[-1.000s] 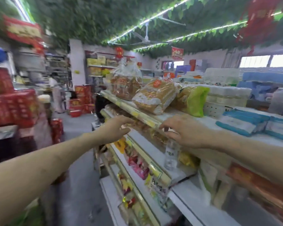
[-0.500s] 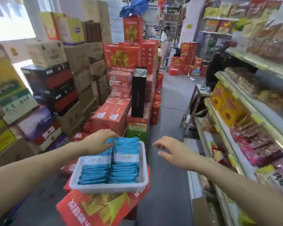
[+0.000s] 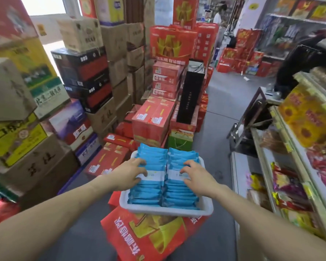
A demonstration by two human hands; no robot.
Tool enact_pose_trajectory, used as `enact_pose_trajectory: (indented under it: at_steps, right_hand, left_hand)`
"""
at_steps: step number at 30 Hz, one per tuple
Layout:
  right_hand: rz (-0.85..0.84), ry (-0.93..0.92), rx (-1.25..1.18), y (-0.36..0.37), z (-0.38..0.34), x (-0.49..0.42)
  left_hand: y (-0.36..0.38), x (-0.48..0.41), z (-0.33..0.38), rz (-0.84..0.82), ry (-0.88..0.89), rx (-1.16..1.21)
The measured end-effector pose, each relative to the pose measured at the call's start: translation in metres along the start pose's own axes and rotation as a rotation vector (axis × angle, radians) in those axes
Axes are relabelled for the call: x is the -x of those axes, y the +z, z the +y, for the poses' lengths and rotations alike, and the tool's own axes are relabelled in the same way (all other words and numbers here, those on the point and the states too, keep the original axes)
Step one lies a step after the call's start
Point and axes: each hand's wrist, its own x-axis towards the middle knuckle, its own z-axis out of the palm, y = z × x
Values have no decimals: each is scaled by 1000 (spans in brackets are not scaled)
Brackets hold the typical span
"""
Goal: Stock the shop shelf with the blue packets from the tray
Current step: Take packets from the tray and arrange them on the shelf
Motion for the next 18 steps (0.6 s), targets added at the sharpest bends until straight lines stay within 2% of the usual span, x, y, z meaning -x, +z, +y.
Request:
enact_pose_trajectory:
  at_steps: [4,9,14,18]
  right_hand:
    - [32,6,83,4,4,-4]
    - [-1,0,74,8,5,-1]
    - [-35,-78,129,10,4,3]
    - [53,-73,140,-19,13,5]
  left_hand:
    - [0,-8,-4,39,75,-15]
    - [-2,-14,-1,-65,117,118]
    - [0,-19,10,-92,187,119]
    - [-26,-36,12,-109,194,149]
